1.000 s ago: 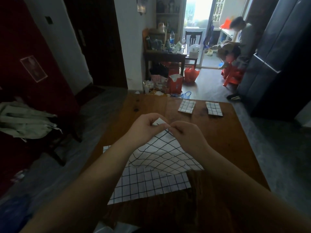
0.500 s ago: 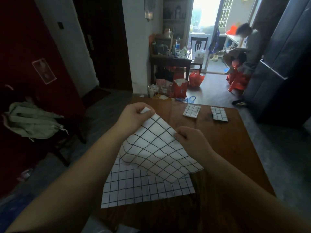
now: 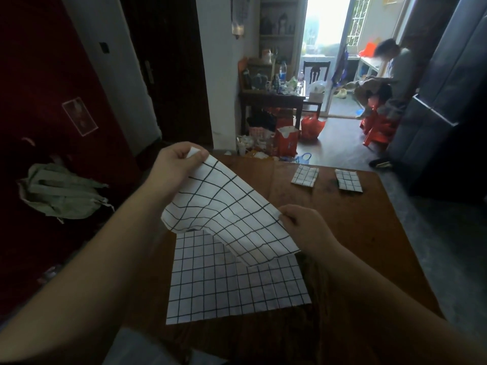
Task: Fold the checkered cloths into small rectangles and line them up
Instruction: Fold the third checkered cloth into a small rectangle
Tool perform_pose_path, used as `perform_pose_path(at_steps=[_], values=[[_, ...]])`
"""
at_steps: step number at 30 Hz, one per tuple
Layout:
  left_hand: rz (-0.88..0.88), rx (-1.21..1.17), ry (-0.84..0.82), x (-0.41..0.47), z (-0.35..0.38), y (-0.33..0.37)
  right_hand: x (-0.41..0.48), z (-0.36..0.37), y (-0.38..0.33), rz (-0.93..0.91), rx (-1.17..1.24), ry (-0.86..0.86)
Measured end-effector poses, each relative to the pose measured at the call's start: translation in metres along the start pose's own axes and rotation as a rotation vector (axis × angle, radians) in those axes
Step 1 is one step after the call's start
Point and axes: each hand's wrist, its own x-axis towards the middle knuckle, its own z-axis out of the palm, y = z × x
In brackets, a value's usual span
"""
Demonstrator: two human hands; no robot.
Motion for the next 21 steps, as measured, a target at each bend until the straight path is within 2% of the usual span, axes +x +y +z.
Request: perform_pose_path(at_steps=[10, 15, 21], values=[[-0.086, 0.006, 0.057, -0.006, -0.007, -0.024, -0.013, 0.001, 0.010, 0.089, -0.048, 0.023], [-0.146, 0.010, 0.150, -0.006, -0.005, -0.038, -0.020, -0.005, 0.016, 0.127, -0.032, 0.045], [-0.198, 0.089, 0.139, -0.011, 0.007, -0.050, -0.023, -0.014, 0.016, 0.143, 0.040, 0.092]])
